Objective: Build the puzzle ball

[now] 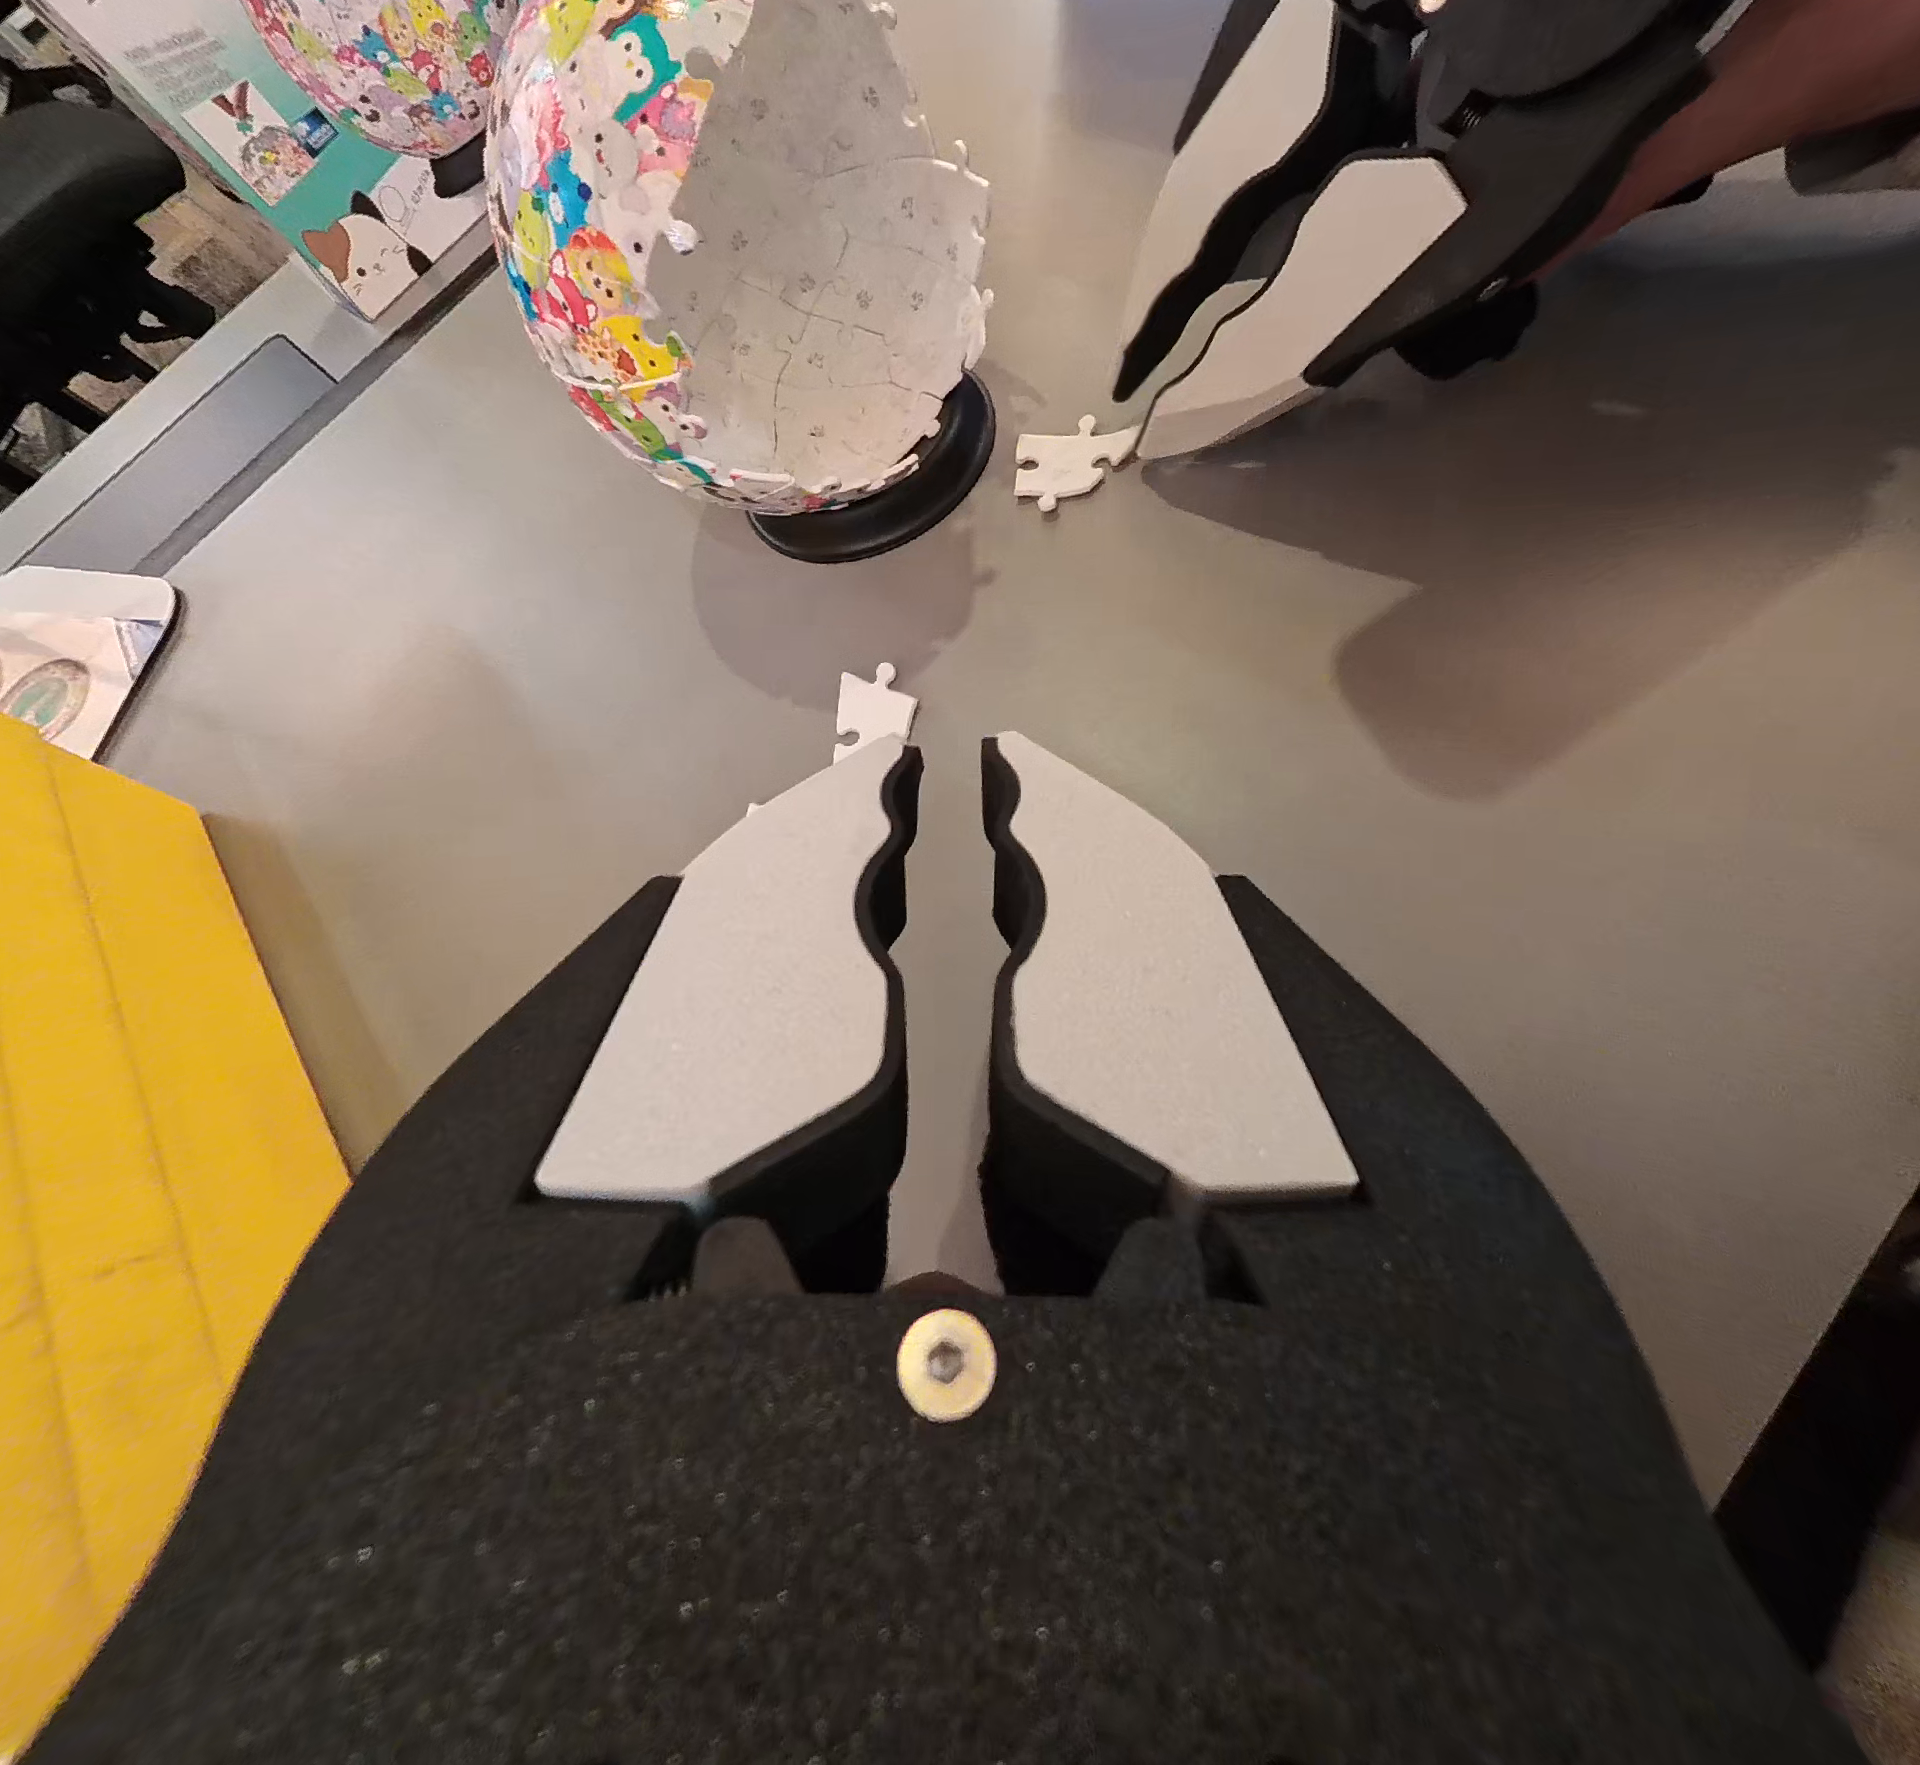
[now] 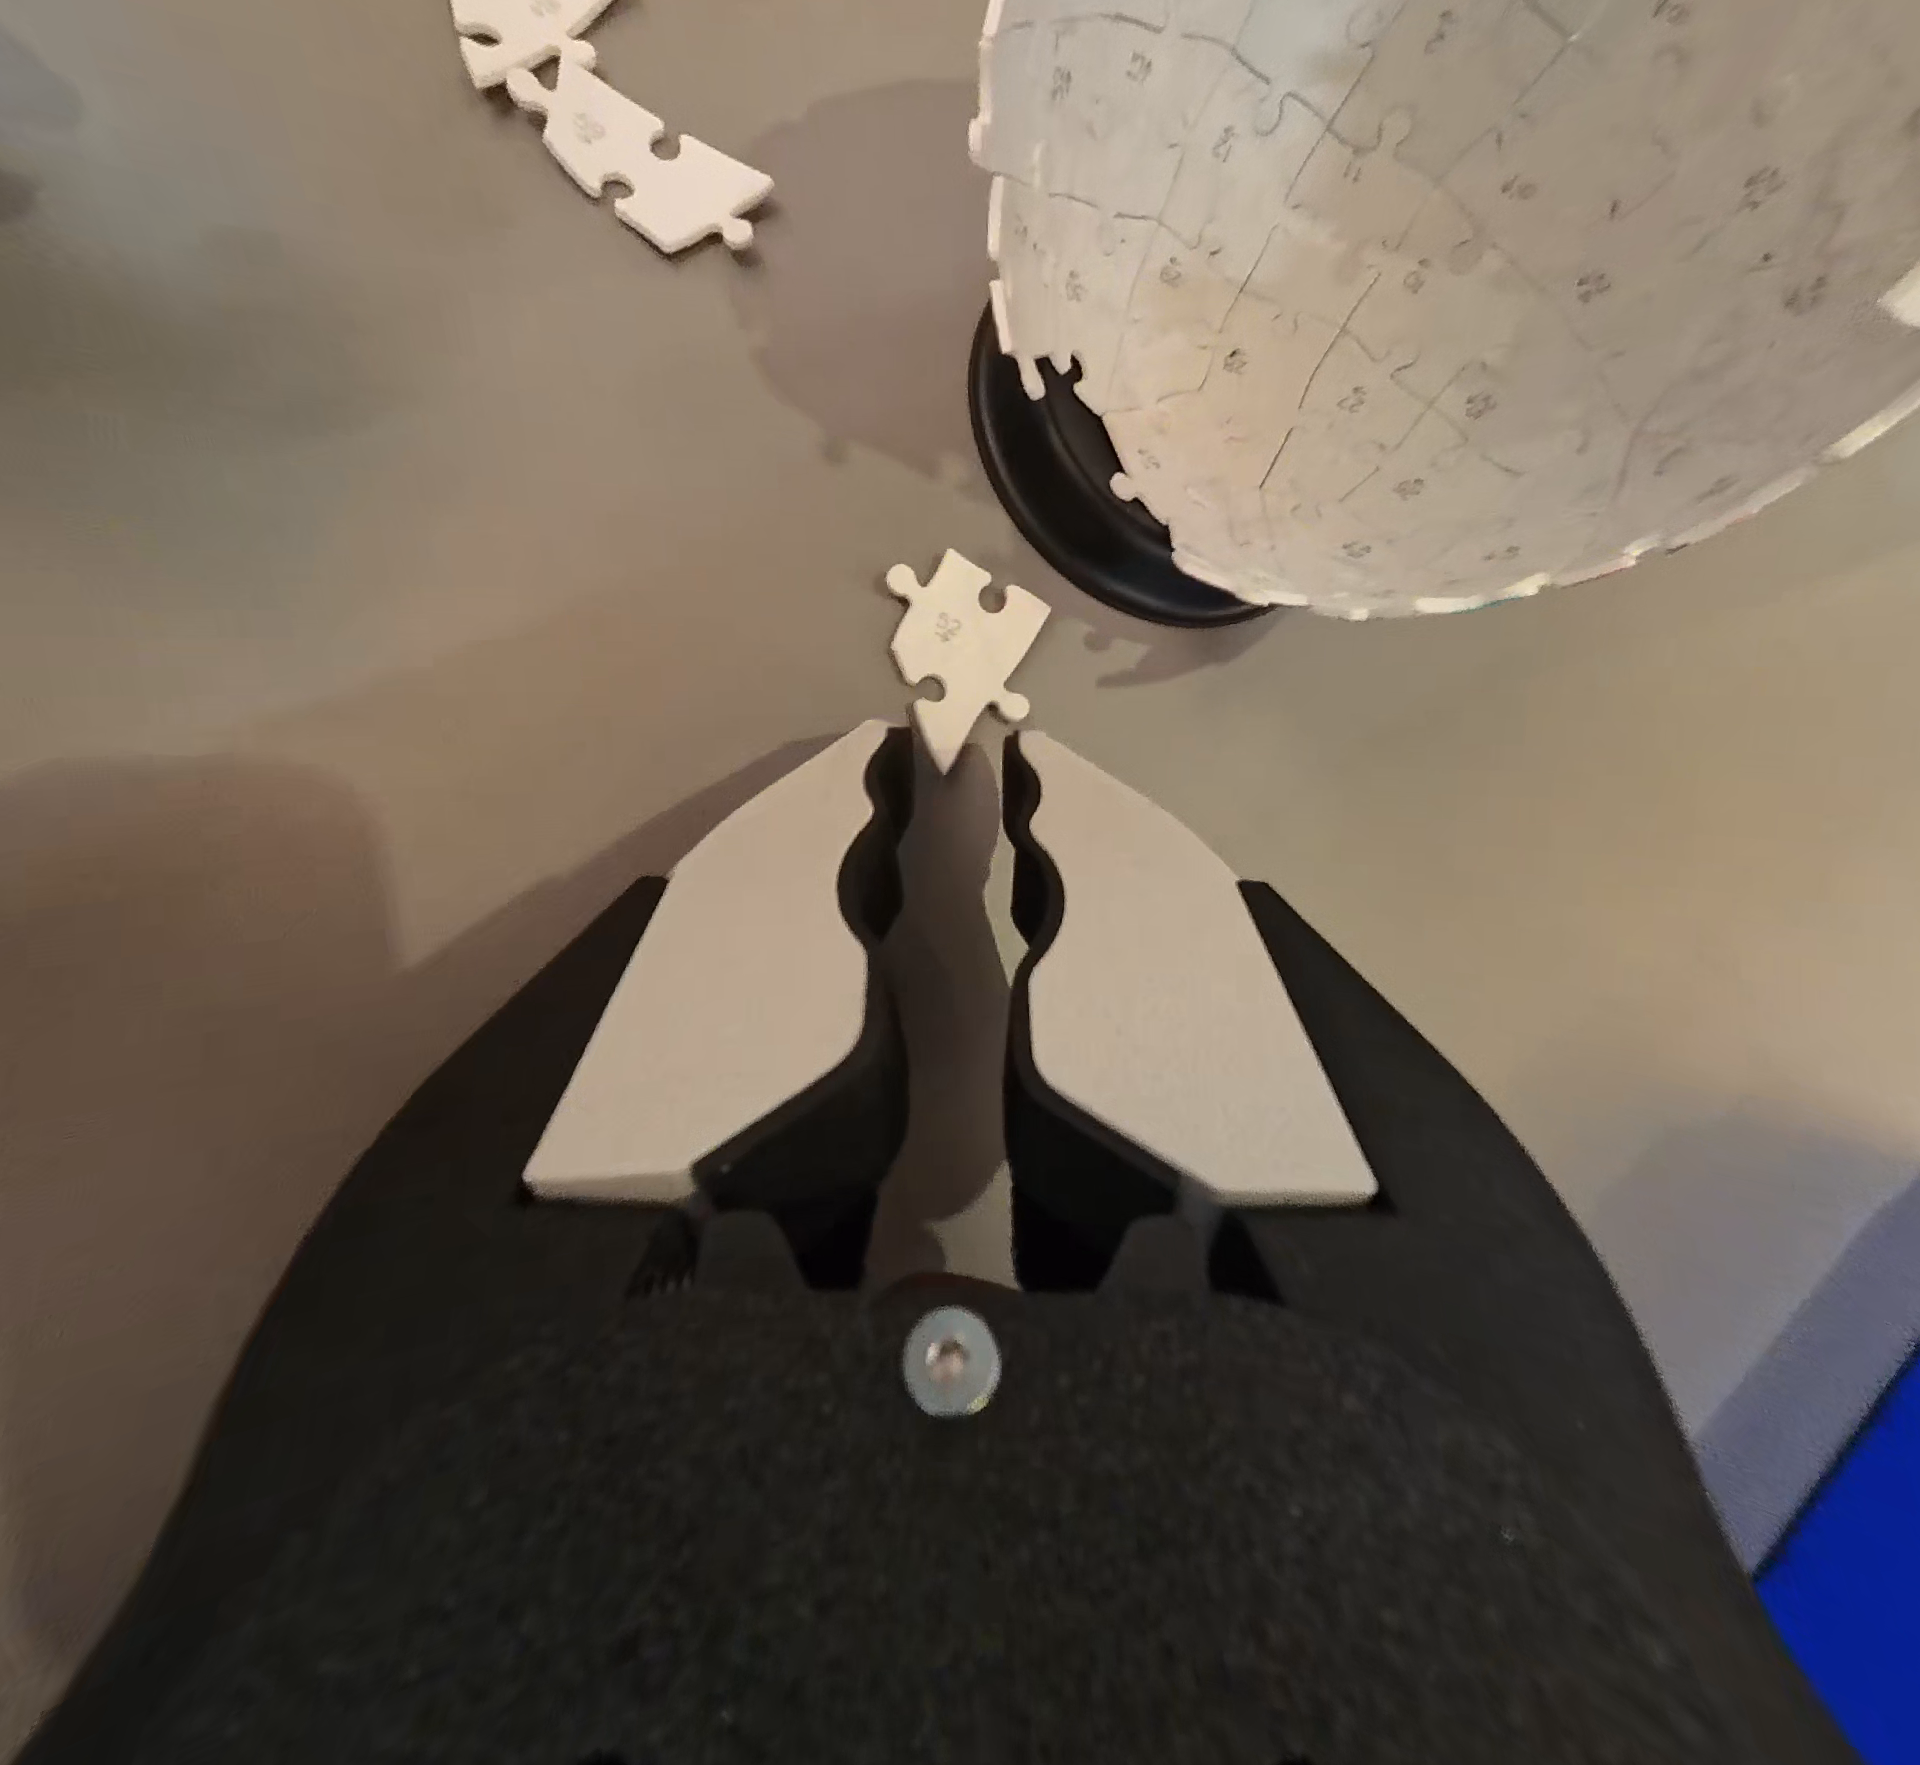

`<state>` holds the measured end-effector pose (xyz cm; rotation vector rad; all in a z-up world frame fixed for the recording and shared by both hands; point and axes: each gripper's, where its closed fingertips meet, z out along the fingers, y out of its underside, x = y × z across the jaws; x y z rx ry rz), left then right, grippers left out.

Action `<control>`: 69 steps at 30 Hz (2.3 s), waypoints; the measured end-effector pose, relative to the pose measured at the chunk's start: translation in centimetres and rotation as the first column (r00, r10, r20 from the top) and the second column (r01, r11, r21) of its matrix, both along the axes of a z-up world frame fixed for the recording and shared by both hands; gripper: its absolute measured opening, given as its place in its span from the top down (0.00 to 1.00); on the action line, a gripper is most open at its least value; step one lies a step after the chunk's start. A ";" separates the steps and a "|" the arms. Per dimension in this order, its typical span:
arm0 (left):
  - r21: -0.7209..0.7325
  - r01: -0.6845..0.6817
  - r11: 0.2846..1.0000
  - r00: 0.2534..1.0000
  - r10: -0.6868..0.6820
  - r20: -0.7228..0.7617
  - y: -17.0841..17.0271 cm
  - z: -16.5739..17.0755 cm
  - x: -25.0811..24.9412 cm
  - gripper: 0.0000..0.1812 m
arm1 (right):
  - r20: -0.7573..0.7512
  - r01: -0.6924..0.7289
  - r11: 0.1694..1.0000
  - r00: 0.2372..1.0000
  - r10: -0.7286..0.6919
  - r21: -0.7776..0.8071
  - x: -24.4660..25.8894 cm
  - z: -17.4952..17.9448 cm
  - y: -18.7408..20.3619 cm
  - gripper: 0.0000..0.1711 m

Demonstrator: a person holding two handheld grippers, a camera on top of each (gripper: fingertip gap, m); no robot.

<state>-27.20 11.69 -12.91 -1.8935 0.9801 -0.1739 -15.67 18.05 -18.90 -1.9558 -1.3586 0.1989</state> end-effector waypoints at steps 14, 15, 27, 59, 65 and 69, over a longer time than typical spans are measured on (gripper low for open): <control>-0.011 -0.003 1.000 1.000 0.003 0.018 0.2 0.0 -0.2 0.94 | -0.029 -0.009 0.998 1.000 0.007 -0.066 -0.6 -0.1 -0.8 0.91; -0.011 -0.002 1.000 1.000 0.002 0.017 0.2 0.0 -0.2 0.94 | -0.031 -0.013 0.998 0.999 0.011 -0.069 -0.7 -0.1 -0.9 0.91; -0.011 0.004 1.000 1.000 -0.004 0.003 0.1 -0.2 0.0 0.94 | -0.014 0.007 0.998 1.000 -0.008 -0.064 -0.5 -0.2 -0.7 0.91; -0.006 -0.001 1.000 1.000 0.001 0.014 0.2 0.1 -0.3 0.94 | -0.011 0.033 0.996 0.999 -0.034 -0.082 -0.6 -0.5 0.7 0.97; -0.003 0.004 1.000 1.000 -0.004 0.018 0.1 0.2 -0.1 0.94 | -0.029 -0.129 0.991 0.991 0.128 -0.037 -1.2 1.7 0.8 0.97; -0.002 0.009 1.000 1.000 -0.009 0.025 0.0 0.3 0.1 0.94 | 0.085 -0.240 0.971 0.967 0.240 -0.003 -1.7 3.3 2.1 0.97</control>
